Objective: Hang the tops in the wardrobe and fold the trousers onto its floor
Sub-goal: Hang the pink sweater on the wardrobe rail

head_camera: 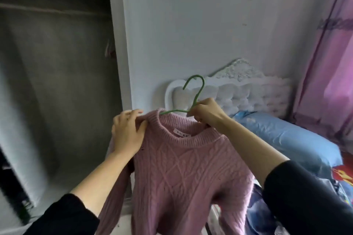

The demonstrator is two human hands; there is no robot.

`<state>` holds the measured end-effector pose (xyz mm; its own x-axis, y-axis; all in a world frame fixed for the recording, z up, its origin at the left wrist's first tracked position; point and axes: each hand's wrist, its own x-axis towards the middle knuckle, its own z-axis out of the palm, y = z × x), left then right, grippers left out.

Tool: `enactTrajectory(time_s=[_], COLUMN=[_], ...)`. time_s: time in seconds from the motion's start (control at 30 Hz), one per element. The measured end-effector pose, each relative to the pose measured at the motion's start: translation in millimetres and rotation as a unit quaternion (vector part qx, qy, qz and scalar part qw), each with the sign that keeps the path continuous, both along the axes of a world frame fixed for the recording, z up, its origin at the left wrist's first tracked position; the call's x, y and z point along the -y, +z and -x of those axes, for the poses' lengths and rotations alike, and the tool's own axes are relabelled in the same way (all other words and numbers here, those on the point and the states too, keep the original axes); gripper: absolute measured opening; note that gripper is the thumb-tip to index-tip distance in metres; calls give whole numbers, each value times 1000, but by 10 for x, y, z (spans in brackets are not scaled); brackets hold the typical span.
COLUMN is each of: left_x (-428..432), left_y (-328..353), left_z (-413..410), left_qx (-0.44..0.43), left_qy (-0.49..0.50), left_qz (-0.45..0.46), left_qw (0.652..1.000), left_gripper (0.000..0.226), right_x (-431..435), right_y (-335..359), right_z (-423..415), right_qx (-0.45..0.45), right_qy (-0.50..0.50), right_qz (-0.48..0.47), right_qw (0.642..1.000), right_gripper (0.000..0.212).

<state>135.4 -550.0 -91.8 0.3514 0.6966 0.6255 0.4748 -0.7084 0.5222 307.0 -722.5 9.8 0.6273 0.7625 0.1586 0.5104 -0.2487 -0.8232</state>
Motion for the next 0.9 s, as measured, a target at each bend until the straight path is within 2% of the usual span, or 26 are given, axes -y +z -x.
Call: enactTrajectory(time_s=[0.07,0.13,0.2,0.23,0.3,0.4,0.47,0.53,0.63,0.9], left_x=[-192,-341,-502,-626,-934,-1408,-1668,-1919,-2412,-3974], left_y=[-74,-199,-266,-284,-313,-413,-528,-649,-674,-247], left_z=[192,364,460,488,554,741,927,1078,1201,1242], left_qx=[0,51,101,97,56,-19,-88,-114,-123,-23], left_qy=[65,31,-46,-53,-33,-11,5,20,35,77], left_qz=[48,149,321,380,428,435,437,446,445,301], left_qw=[997,987,941,919,901,900,895,887,886,950], left_gripper=[35,32,34,38,40,22,26,20,14,20], right_x=[-512,-1050,-1568,-1809,-2237,-2759,-3069,-3371,-3861,-5288], right_y=[-101,-213,-291,-320,-348,-325,-279,-233,-229,13], right_z=[179,388,624,753,999,1183,1168,1155,1275,1459], right_qx=[-39,-45,-46,-44,-12,46,63,98,152,236], right_qy=[34,58,88,107,138,148,130,121,164,246], right_qz=[15,28,46,57,77,79,71,75,89,106], right_qw=[999,997,994,992,987,985,987,985,971,934], right_gripper=[26,33,35,34,35,35,35,37,43,45])
